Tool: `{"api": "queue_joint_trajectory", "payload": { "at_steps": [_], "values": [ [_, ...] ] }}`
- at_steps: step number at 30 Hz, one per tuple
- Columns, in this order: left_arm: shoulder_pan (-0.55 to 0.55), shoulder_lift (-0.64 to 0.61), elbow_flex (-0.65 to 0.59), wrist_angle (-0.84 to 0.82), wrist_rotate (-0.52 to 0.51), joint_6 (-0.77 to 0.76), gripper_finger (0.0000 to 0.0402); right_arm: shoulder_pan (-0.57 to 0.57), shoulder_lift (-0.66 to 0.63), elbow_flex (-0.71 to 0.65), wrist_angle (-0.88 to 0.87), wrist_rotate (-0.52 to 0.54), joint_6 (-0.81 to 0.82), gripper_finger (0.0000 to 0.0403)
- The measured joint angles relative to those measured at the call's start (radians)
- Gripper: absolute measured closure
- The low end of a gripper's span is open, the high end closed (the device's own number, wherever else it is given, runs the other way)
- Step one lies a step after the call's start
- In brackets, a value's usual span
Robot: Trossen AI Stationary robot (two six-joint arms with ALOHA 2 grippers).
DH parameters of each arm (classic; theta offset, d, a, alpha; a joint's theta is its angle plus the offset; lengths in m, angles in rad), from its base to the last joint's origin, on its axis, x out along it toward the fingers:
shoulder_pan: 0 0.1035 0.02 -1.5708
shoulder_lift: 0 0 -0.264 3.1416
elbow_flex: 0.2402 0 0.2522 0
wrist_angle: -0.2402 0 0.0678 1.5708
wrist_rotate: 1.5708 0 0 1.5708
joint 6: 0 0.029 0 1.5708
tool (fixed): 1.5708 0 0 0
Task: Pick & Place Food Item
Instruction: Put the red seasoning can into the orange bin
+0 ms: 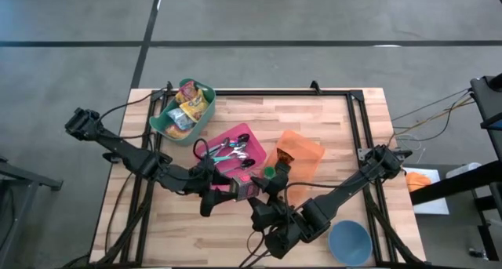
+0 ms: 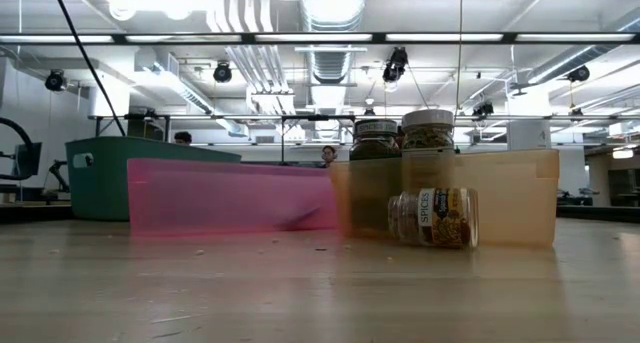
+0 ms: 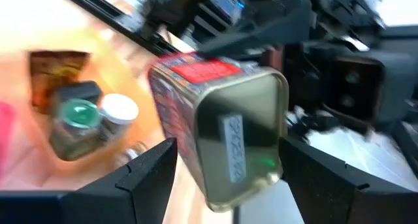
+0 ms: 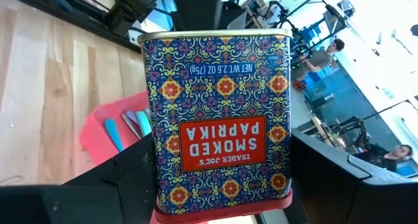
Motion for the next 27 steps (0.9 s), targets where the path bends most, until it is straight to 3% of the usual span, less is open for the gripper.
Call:
{"api": "queue_joint_trajectory", "payload": {
  "at_steps": [5, 14, 18, 23, 27],
  "values": [
    [0.001, 0.000, 0.000, 0.020, 0.079, 0.035, 0.0129, 0.001, -0.002, 0.001, 0.003, -0.005, 0.005, 0.0125],
    [0.005, -0.003, 0.000, 0.014, 0.073, 0.078, 0.0129, 0.001, -0.002, 0.001, 0.002, -0.003, 0.004, 0.0125],
    [0.005, -0.003, 0.000, 0.030, 0.075, 0.168, 0.0124, 0.001, -0.003, 0.001, 0.001, 0.007, 0.004, 0.0125],
    [0.005, -0.003, -0.001, 0.043, 0.097, 0.176, 0.0094, 0.002, -0.004, 0.002, 0.001, 0.007, 0.003, 0.0125],
    [0.005, -0.003, 0.000, 0.014, 0.090, 0.120, 0.0047, 0.002, -0.003, 0.002, 0.000, -0.007, 0.001, 0.0125]
  ]
}}
